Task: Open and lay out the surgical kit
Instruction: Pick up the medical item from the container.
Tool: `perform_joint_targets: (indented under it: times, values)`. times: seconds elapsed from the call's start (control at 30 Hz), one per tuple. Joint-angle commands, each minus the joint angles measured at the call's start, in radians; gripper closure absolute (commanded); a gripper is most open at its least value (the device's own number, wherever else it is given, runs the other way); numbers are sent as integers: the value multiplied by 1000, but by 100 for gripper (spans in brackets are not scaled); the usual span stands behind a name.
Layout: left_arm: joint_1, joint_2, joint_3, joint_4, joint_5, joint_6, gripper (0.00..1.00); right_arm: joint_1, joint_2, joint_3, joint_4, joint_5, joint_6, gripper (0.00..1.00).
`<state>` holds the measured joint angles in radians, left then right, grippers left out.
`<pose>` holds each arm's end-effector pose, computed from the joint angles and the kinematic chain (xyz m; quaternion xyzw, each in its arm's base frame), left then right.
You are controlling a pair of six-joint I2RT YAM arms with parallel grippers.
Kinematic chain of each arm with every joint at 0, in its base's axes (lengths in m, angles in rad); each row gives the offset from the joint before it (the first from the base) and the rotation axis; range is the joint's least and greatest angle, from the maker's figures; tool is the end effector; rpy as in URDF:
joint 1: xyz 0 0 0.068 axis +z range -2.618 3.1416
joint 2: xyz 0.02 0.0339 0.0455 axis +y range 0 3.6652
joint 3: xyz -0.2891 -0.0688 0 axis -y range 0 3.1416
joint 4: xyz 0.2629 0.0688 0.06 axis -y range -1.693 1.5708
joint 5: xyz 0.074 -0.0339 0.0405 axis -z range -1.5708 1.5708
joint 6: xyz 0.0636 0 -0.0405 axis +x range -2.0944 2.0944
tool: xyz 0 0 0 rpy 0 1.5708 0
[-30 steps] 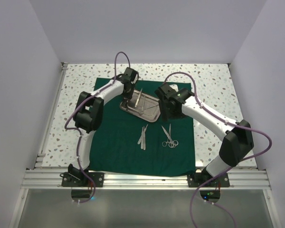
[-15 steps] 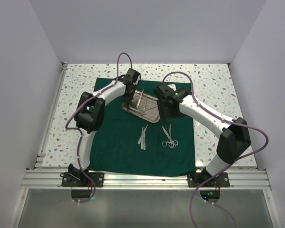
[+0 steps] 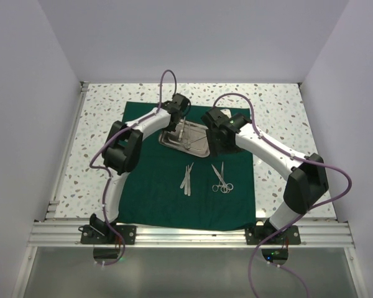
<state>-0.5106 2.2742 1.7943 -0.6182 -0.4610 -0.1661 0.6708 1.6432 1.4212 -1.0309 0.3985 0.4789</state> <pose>0.4741 -0.2331 0.1492 0.1095 0.9417 0.1339 0.2888 0.2911 0.1995 0.2765 -0.0615 0.9664 -0.0797 0.2365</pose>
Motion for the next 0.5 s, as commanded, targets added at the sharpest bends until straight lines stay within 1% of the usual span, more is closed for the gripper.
perform_joint_targets:
  times: [0.0, 0.03, 0.13, 0.27, 0.47]
  values:
    - [15, 35, 8, -101, -152, -30, 93, -4, -6, 35, 17, -16, -5, 24]
    - [14, 33, 13, -106, -159, -30, 97, -5, -6, 32, 18, -16, -3, 25]
    - [14, 27, 20, -113, -160, -32, 100, -5, -11, 28, 23, -21, 0, 25]
    - [14, 2, 16, -118, -192, -36, 100, -5, -16, 22, 25, -29, 3, 25]
    - [12, -53, 42, -132, -179, -50, 90, -4, -23, 15, 29, -43, 7, 25]
